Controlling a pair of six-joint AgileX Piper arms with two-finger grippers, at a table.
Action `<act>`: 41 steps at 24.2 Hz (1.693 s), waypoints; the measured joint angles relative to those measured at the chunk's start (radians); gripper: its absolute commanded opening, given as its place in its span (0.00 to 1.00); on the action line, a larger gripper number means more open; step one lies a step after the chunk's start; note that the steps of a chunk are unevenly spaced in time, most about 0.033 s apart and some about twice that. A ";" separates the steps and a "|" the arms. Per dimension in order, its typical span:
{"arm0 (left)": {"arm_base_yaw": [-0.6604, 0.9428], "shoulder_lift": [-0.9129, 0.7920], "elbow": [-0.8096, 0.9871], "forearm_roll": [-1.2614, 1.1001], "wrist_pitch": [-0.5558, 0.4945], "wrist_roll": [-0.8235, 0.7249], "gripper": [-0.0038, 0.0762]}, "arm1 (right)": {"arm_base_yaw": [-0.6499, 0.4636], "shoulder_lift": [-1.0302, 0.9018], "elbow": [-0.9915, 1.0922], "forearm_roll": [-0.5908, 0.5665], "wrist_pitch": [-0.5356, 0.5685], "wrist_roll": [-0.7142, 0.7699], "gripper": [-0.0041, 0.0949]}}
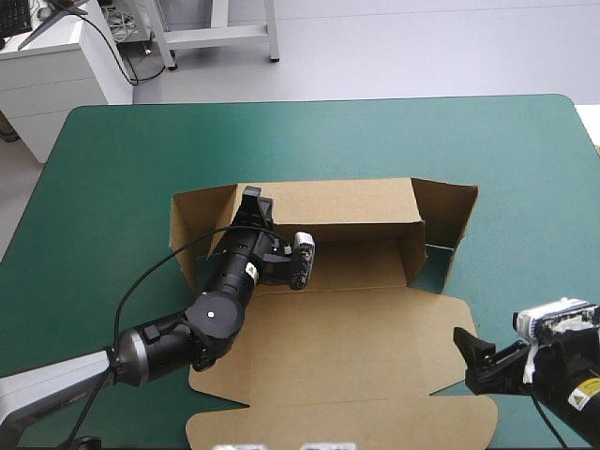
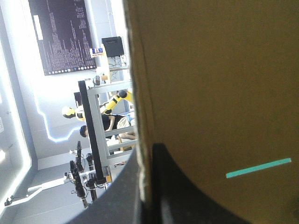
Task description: Fold the box
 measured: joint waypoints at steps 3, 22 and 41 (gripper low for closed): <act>0.000 0.000 0.000 0.000 0.000 0.000 0.04 | 0.000 0.089 -0.041 -0.056 -0.027 0.054 0.85; 0.000 0.000 0.000 0.002 -0.001 -0.001 0.04 | -0.082 1.086 -0.954 -0.130 0.131 0.080 0.85; 0.000 0.000 0.001 0.004 0.000 -0.043 0.04 | -0.259 1.353 -0.966 0.076 0.297 -0.072 0.85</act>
